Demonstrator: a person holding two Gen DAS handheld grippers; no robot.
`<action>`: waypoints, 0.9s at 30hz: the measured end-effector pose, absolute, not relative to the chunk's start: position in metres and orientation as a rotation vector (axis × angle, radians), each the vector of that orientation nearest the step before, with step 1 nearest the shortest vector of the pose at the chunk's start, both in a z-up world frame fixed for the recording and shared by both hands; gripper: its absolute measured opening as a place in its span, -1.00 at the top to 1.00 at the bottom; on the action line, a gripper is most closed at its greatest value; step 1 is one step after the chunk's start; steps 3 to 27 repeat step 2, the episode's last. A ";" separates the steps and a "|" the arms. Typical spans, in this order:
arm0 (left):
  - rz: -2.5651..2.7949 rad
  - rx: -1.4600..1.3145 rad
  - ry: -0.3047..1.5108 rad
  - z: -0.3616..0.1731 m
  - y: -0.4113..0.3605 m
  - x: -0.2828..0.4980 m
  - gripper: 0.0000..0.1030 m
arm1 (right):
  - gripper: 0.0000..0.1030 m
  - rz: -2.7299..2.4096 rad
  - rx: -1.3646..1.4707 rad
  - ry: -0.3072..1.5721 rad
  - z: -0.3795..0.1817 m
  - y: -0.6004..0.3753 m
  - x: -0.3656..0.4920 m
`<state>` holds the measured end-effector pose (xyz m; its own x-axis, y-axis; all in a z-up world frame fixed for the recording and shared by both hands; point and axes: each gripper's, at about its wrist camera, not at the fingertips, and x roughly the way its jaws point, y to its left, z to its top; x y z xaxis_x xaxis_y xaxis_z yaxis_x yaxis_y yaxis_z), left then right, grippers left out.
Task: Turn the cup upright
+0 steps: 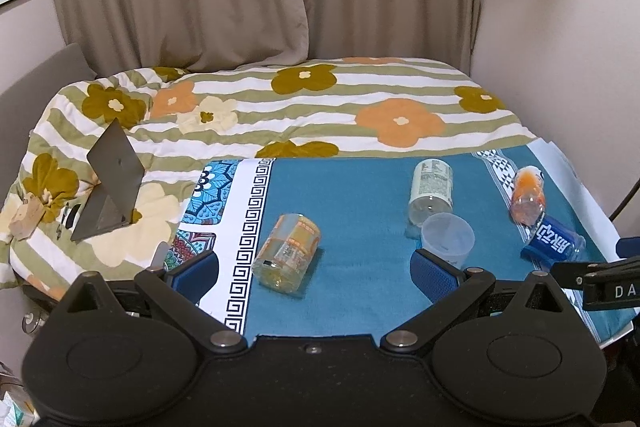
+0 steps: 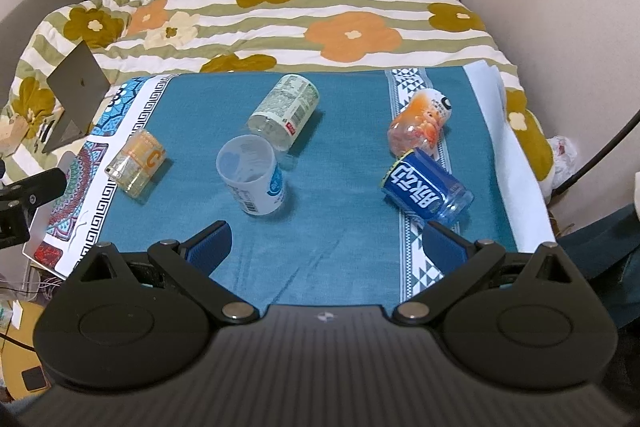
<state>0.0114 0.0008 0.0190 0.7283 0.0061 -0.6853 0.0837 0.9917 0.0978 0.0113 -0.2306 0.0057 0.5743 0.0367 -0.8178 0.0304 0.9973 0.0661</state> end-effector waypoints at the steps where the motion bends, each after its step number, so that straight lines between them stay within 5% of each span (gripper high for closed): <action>1: -0.036 0.127 0.750 0.019 0.001 0.011 -1.00 | -1.00 0.009 0.079 0.957 0.005 -0.230 0.012; 27: -0.033 0.130 0.751 0.018 0.002 0.011 -1.00 | -1.00 0.014 0.084 0.953 0.004 -0.229 0.013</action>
